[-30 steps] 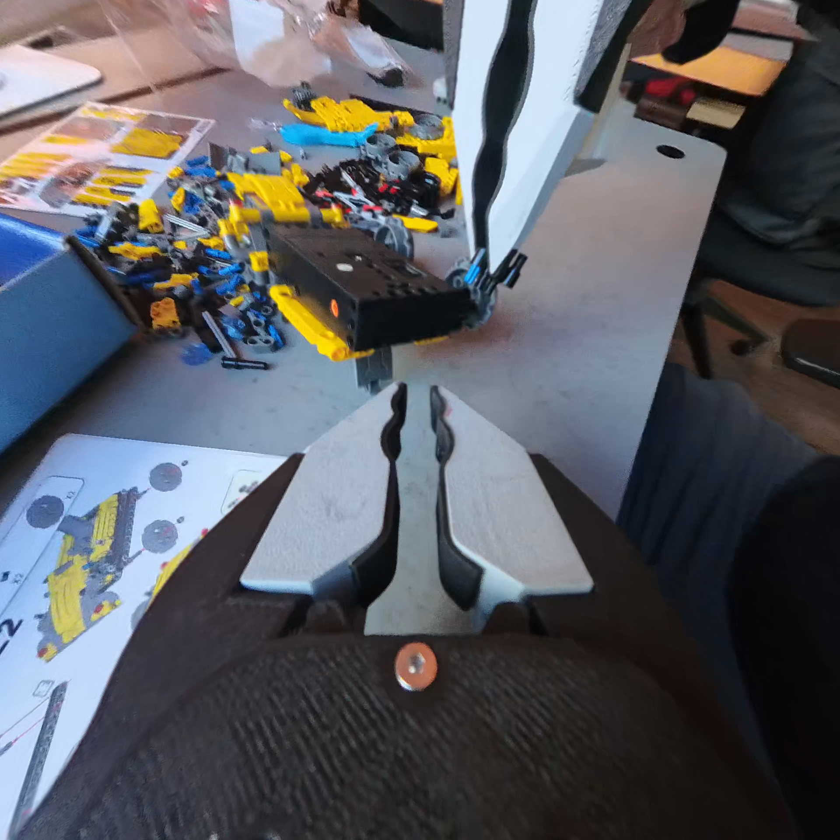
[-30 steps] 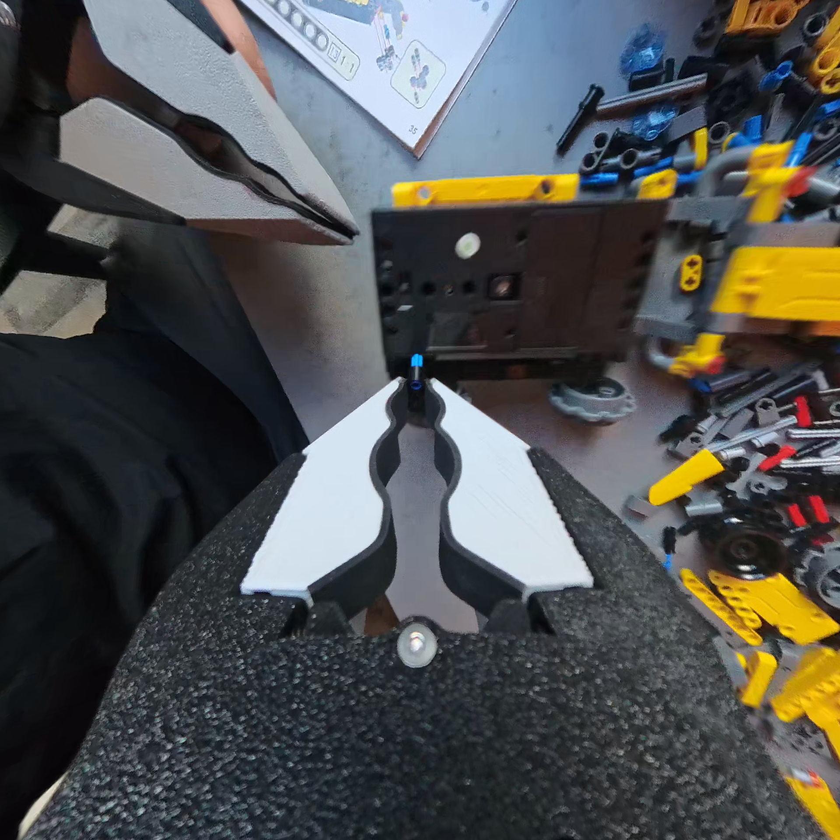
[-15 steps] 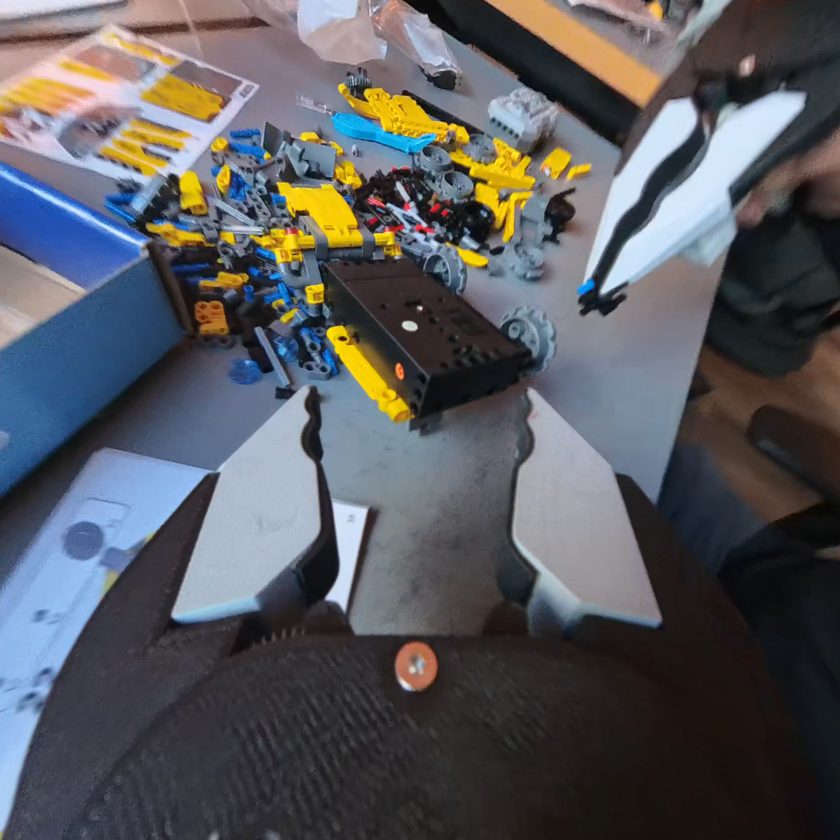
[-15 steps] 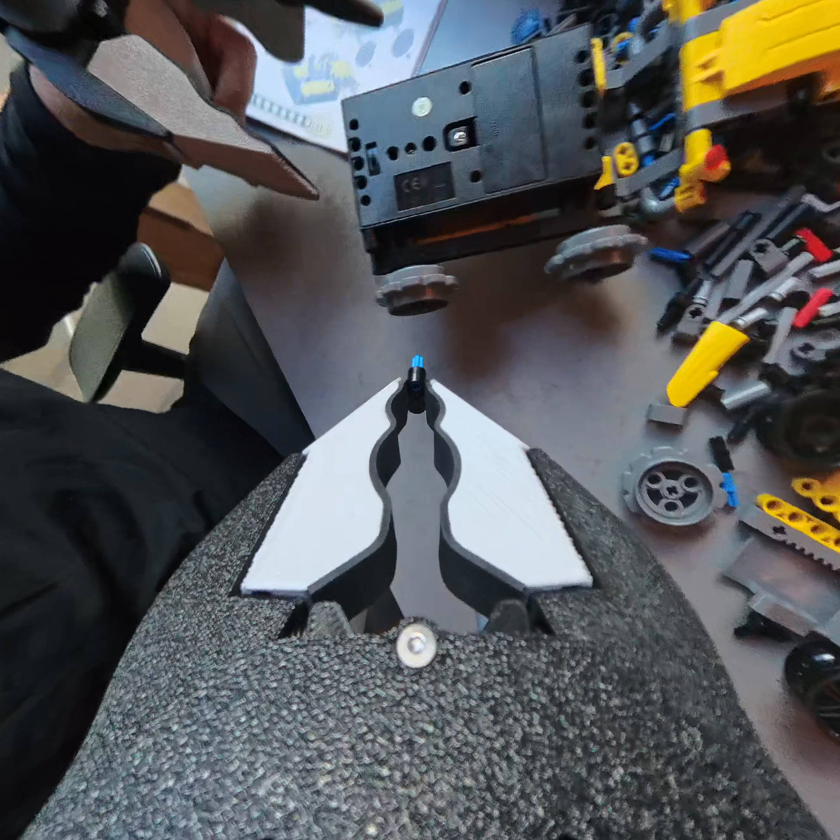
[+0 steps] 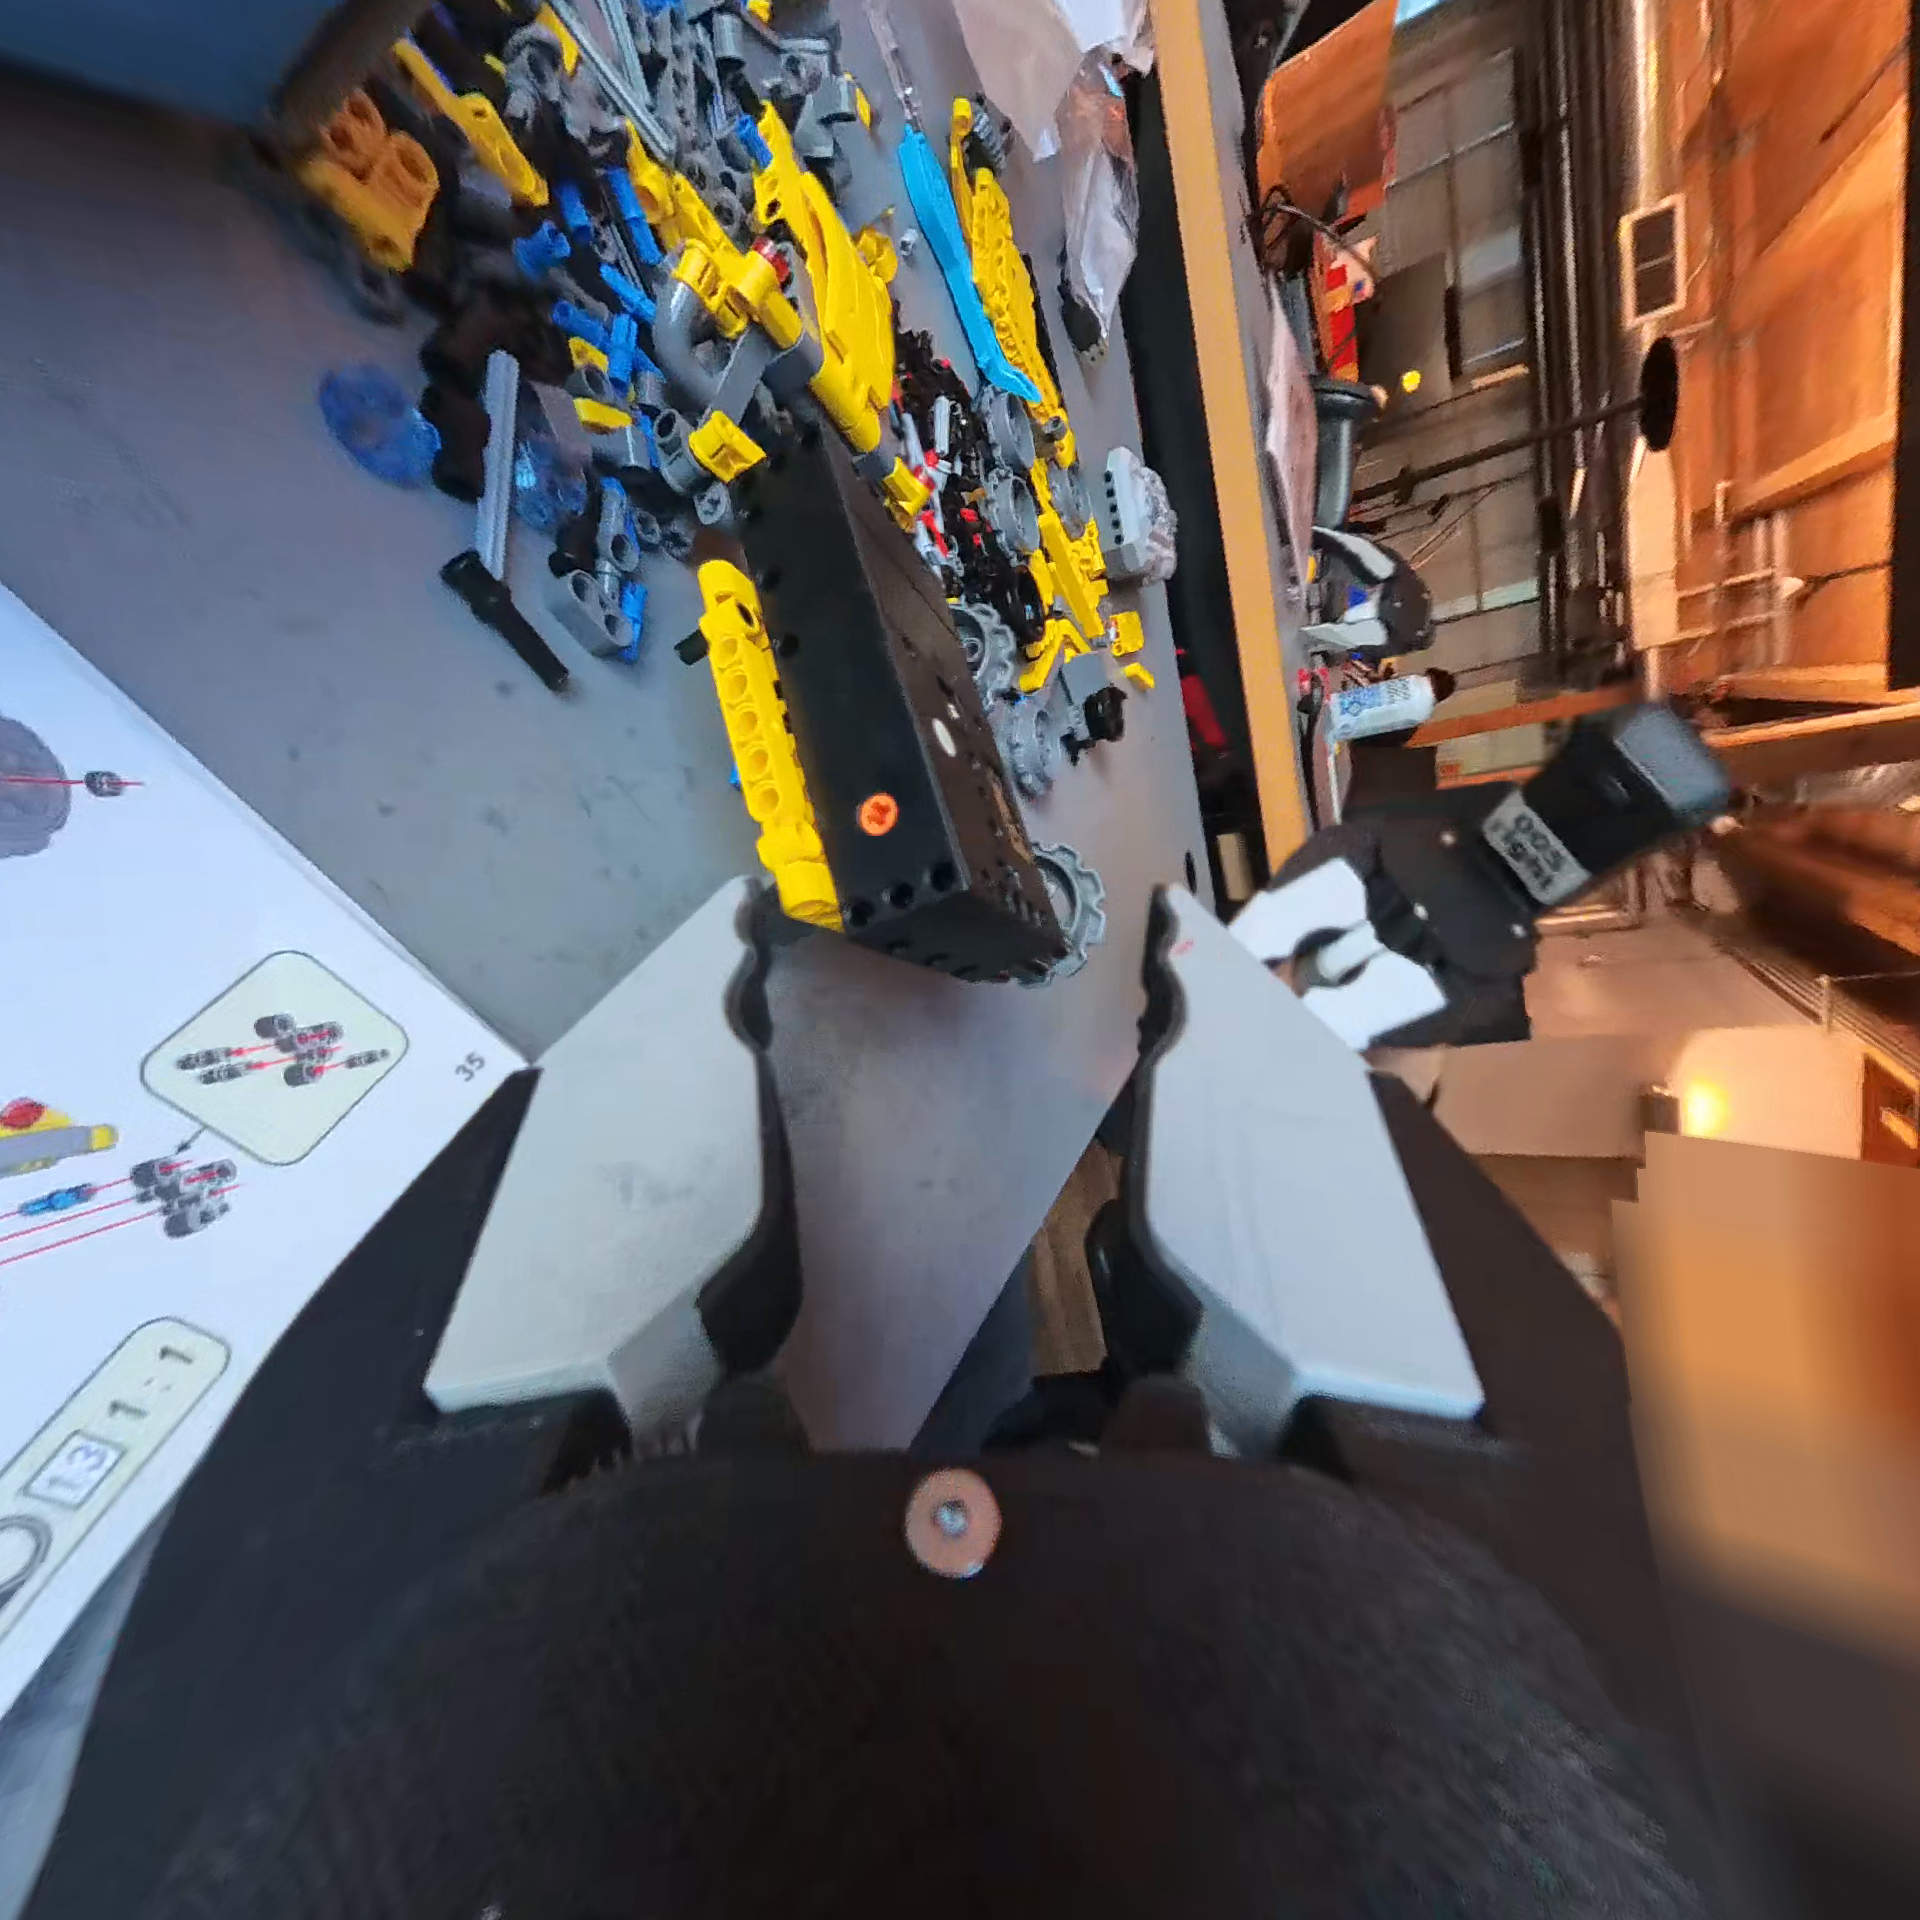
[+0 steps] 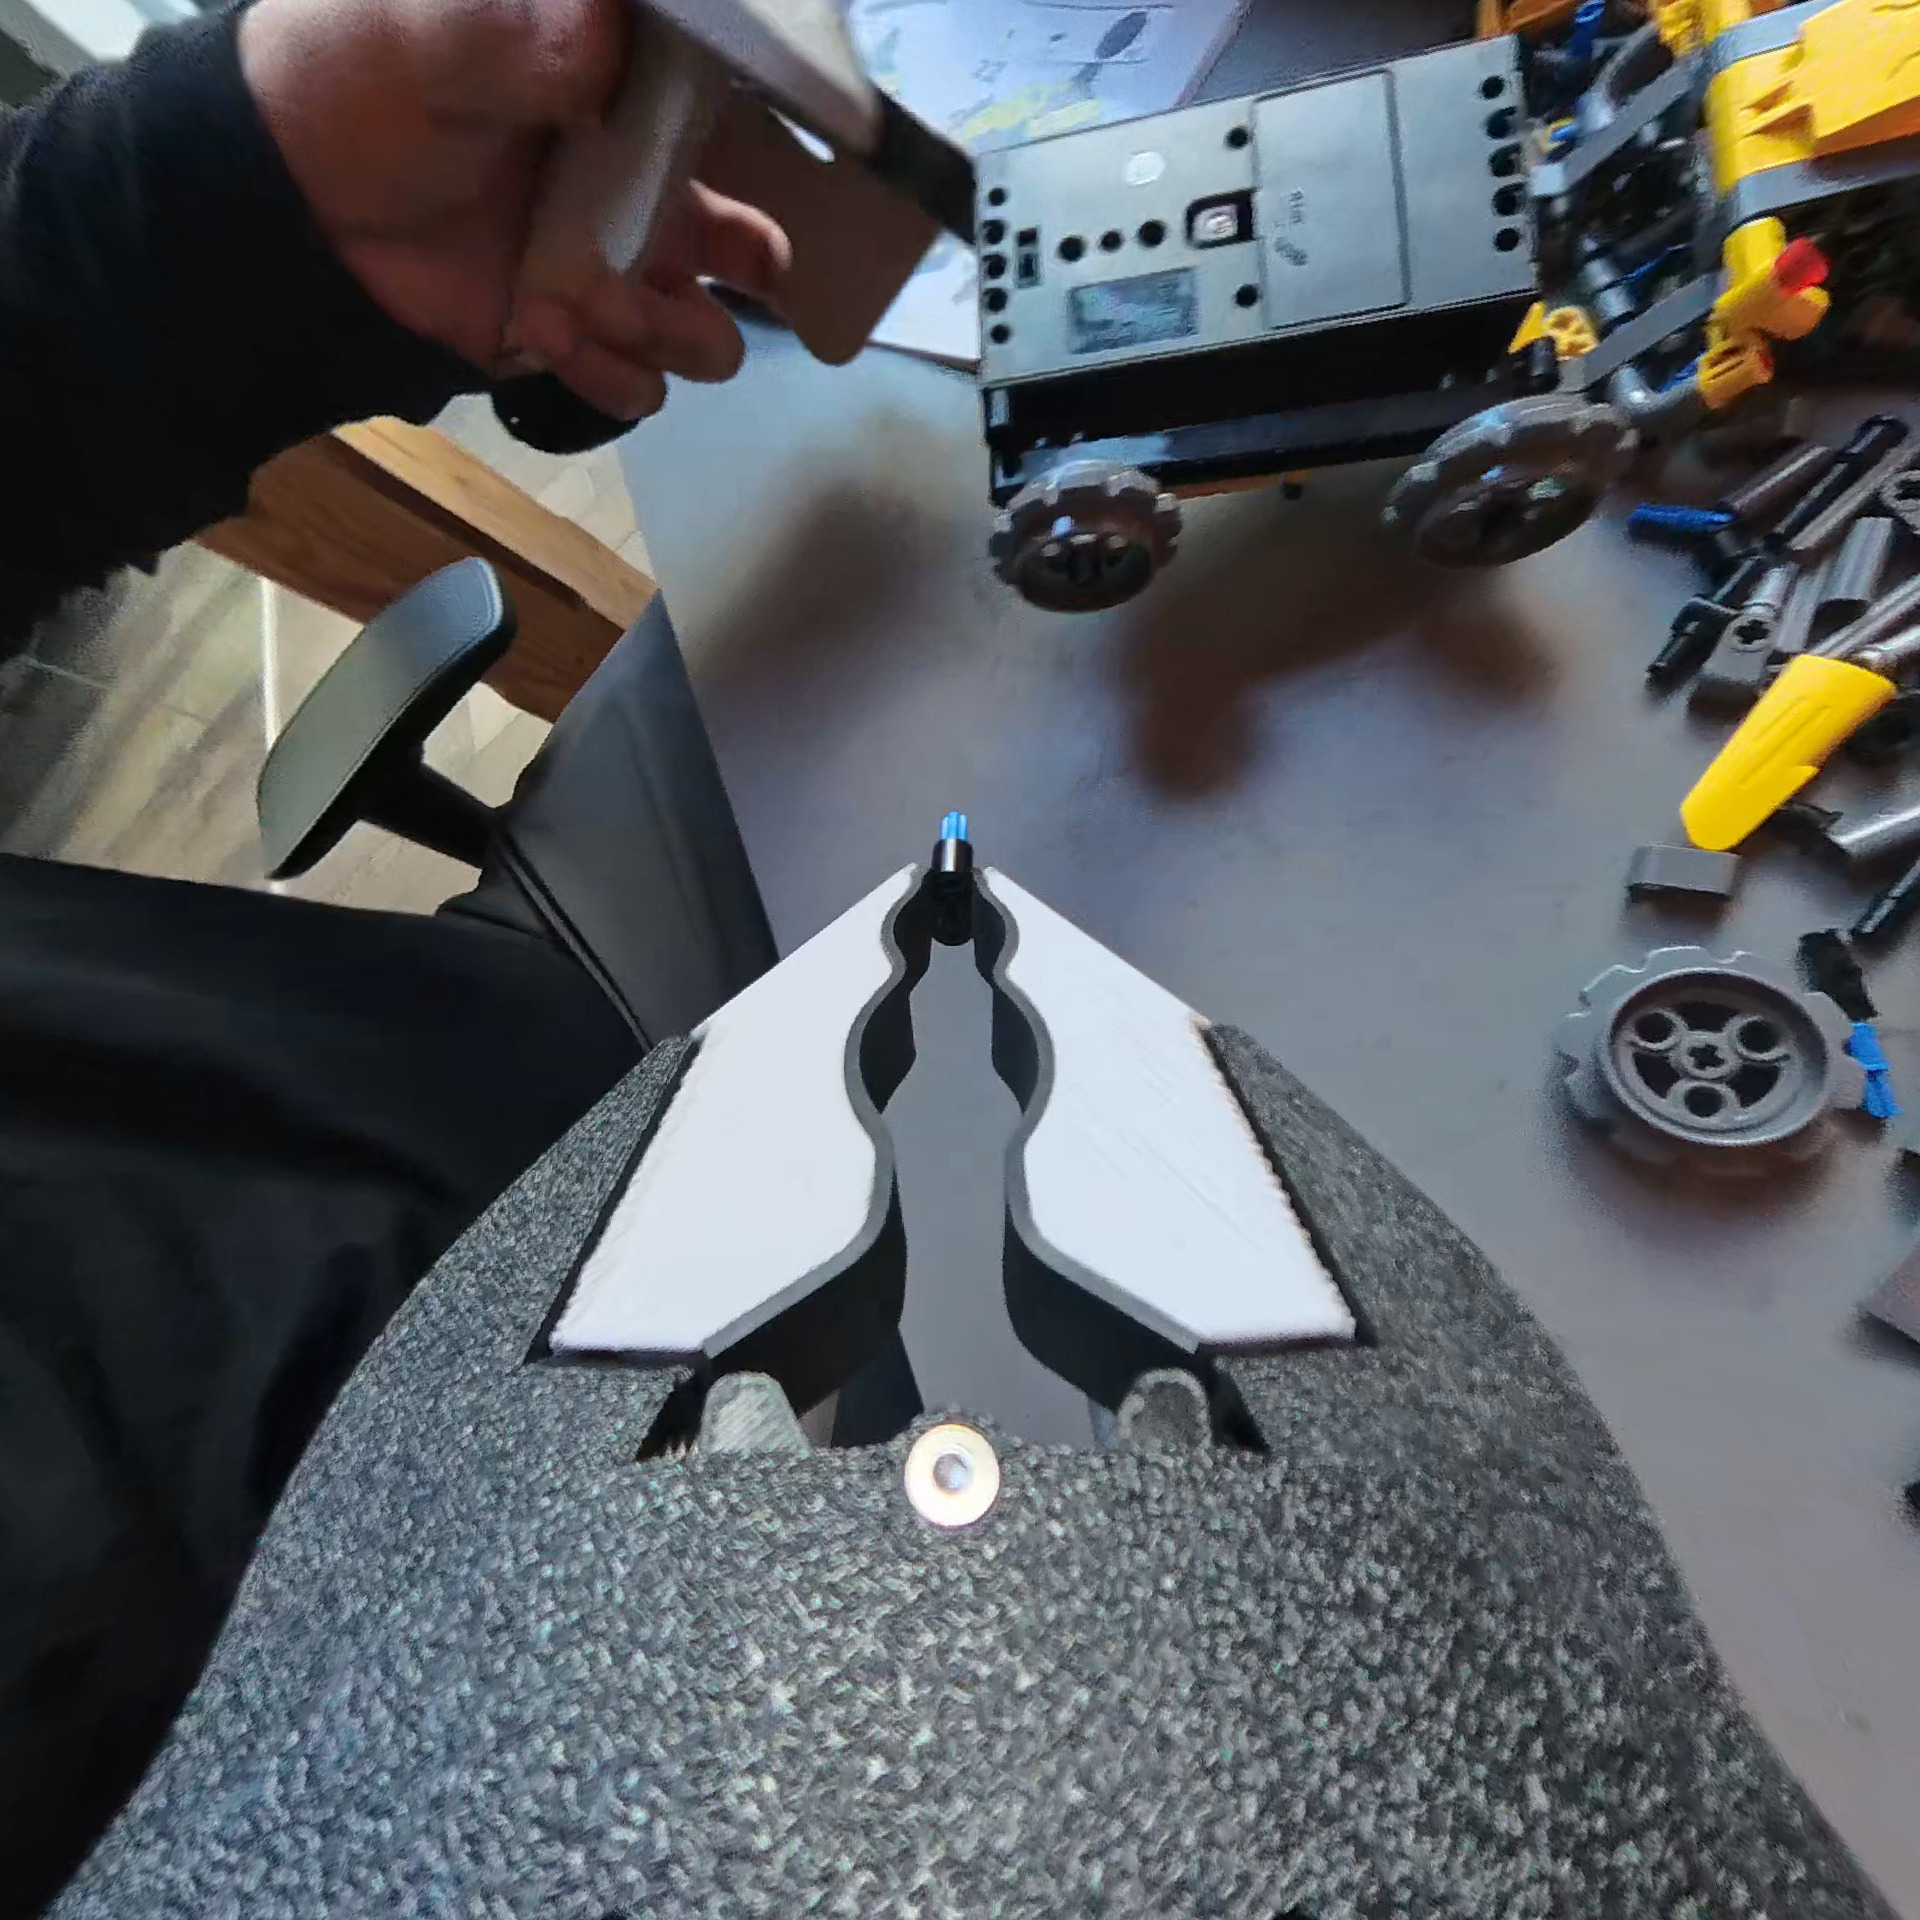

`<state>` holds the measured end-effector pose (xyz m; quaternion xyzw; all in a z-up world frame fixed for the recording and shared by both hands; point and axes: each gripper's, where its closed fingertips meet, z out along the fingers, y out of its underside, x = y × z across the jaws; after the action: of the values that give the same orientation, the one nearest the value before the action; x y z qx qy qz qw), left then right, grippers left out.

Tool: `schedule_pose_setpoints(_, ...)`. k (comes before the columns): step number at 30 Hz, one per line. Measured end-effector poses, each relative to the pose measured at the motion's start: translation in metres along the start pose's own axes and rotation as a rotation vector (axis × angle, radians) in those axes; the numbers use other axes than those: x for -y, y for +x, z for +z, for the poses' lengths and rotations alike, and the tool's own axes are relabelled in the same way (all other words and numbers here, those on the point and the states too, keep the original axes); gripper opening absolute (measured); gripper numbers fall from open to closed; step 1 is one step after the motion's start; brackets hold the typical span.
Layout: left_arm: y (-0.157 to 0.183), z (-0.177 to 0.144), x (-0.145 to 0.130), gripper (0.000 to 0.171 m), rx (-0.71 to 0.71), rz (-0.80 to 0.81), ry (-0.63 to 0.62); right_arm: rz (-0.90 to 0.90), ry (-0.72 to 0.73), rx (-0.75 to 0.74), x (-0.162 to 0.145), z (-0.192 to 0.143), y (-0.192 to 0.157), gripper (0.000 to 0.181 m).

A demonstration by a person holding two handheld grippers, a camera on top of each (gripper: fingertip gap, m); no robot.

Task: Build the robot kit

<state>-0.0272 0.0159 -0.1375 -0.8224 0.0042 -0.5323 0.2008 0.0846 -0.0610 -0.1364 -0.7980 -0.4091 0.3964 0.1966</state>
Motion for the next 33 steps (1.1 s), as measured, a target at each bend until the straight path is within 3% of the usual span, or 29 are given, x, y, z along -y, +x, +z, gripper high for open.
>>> schedule_pose_setpoints(4,-0.014,0.007,0.004,0.045,0.111,0.005,0.035,-0.044,0.011,0.043,-0.014,-0.003,-0.013,0.007)
schedule_pose_setpoints(13,-0.011,0.009,0.007,0.039,0.111,-0.013,0.109,-0.023,0.069,0.126,-0.049,-0.006,-0.013,0.007)
schedule_pose_setpoints(18,-0.010,0.003,0.011,0.036,0.038,-0.037,0.191,0.002,0.078,0.134,-0.060,-0.007,-0.009,0.007)
schedule_pose_setpoints(33,0.000,-0.026,0.036,0.034,-0.072,-0.065,0.425,0.063,0.090,0.145,-0.060,0.007,0.000,0.007)
